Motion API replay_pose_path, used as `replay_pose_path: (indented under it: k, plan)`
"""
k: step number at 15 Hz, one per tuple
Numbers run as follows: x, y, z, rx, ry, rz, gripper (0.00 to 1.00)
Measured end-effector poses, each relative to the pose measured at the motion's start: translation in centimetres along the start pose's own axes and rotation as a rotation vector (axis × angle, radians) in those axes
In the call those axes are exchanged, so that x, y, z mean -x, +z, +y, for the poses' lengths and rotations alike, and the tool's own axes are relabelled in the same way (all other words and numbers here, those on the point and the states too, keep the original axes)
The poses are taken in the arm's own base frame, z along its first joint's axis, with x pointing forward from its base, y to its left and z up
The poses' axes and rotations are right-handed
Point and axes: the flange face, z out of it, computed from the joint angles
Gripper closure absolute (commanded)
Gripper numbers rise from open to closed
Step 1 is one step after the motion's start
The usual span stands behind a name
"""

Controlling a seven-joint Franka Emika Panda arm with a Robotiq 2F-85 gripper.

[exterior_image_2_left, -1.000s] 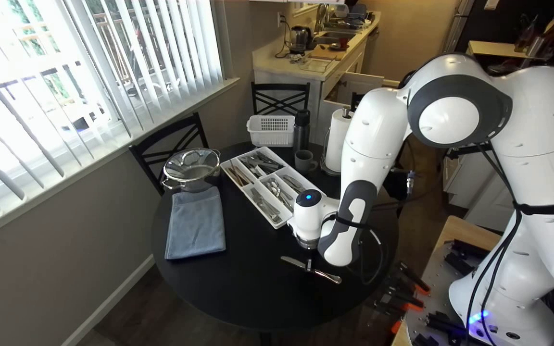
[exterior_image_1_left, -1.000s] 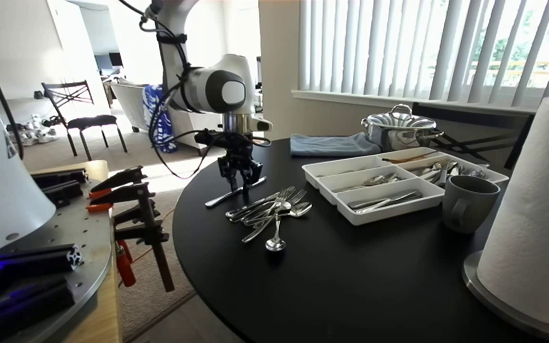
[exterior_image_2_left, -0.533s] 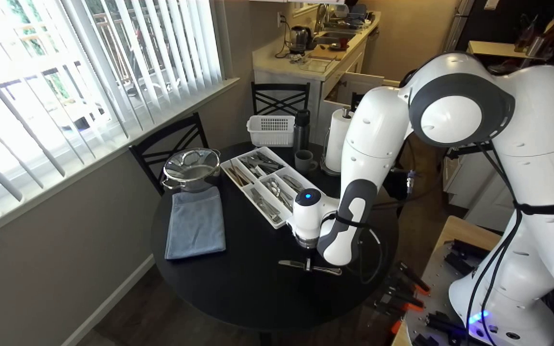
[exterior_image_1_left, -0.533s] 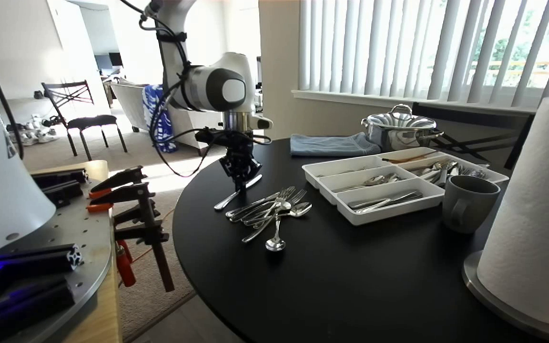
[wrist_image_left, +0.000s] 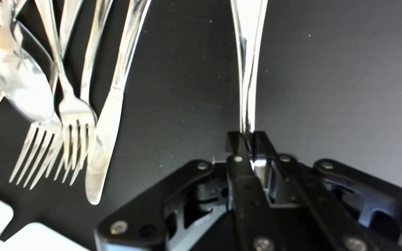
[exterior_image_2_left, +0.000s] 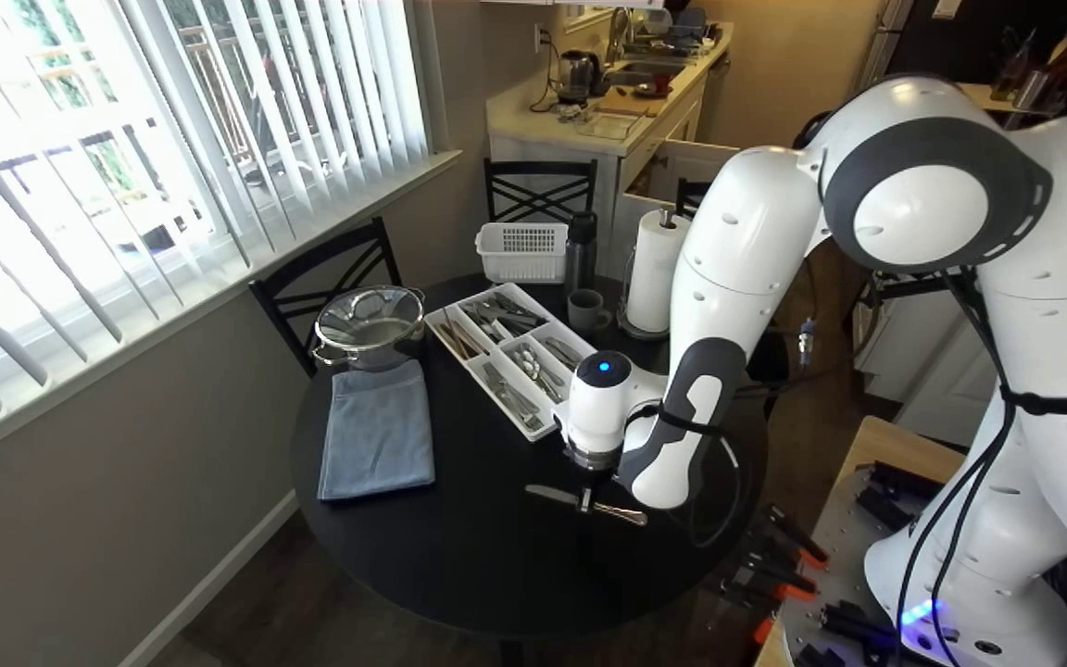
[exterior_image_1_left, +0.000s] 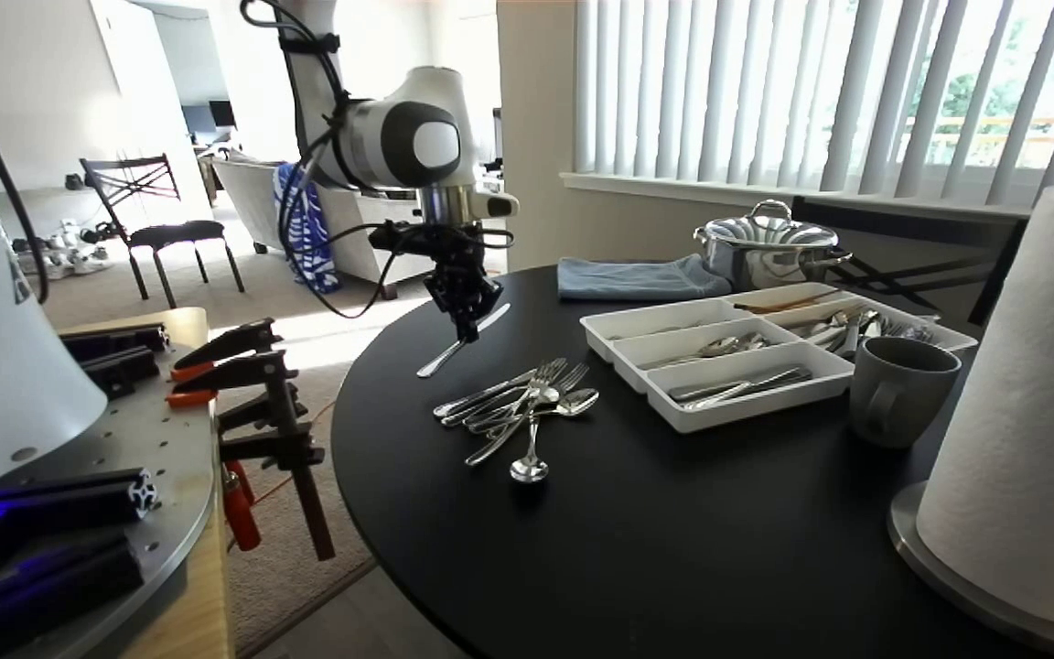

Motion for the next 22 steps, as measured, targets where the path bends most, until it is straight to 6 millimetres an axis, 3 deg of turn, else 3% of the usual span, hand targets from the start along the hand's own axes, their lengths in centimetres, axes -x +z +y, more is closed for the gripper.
replay_pose_path:
  k: [3,7,8,9,16,17,19,22]
  plan:
    - [-1.0,-3.5,1.7,0.006,0.072,0.058,0.97]
    - [-3.4,-8.0,6.9,0.046,0.189,0.112,0.97]
    - [-4.1,-8.9,8.1,0.065,0.221,0.122,0.88]
    - [-4.6,-9.6,8.7,0.074,0.231,0.132,0.88]
    - [-4.4,-8.6,8.1,0.066,0.223,0.115,0.88]
    - [-4.4,-8.6,8.1,0.066,0.223,0.115,0.97]
    - [-4.4,-8.6,8.2,0.066,0.223,0.115,0.97]
    - [-4.3,-8.5,9.6,0.069,0.259,0.116,0.97]
